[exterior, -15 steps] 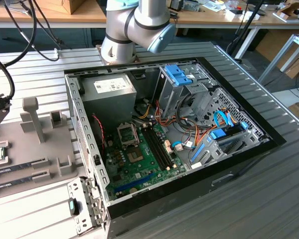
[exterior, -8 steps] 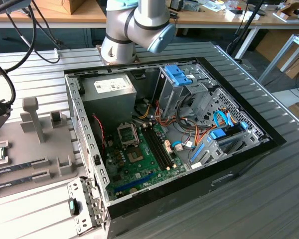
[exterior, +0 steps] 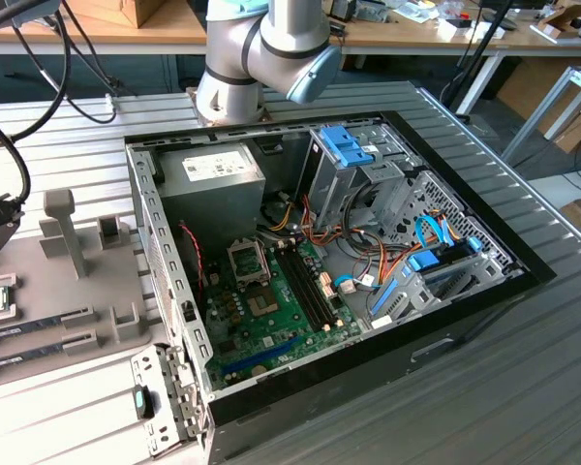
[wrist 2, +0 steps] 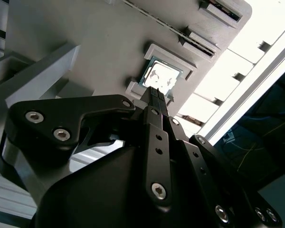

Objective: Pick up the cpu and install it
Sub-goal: 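Pick up the cpu and move it towards the insertion slot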

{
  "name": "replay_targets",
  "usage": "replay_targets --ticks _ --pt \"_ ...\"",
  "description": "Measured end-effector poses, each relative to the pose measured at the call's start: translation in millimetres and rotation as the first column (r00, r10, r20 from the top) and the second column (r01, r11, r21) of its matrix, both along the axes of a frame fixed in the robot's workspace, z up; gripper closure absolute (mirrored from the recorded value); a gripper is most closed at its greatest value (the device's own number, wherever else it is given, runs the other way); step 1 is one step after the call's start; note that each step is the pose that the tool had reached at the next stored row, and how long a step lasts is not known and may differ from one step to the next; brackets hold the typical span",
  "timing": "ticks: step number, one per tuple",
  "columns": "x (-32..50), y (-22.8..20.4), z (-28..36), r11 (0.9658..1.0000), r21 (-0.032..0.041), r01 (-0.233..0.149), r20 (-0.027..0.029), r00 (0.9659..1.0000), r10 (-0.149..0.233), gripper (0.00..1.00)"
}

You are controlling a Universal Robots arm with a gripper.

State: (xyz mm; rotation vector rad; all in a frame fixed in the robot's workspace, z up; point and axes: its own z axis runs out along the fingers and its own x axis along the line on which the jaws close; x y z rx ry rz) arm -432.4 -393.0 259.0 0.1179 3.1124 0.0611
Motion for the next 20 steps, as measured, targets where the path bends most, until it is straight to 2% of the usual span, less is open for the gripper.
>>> replay_targets --ticks 5,8,18,19,20 --pt "0.0 0.0 0.1 1.0000 -0.0051 0.000 -0.0001 1.0000 0.000 0.89" --pt "0.0 0.0 0.1 0.9999 -0.0137 0.000 -0.0001 1.0000 0.000 0.89" --pt "0.0 0.0 0.1 0.9999 -0.0147 0.000 -0.0003 1.0000 0.000 0.89" --pt "0.1 0.1 0.0 0.9999 -0.0145 0.000 -0.0017 1.0000 0.000 0.89" --pt "0.1 0.1 0.0 0.9999 -0.0147 0.000 -0.0125 0.9999 0.000 0.89"
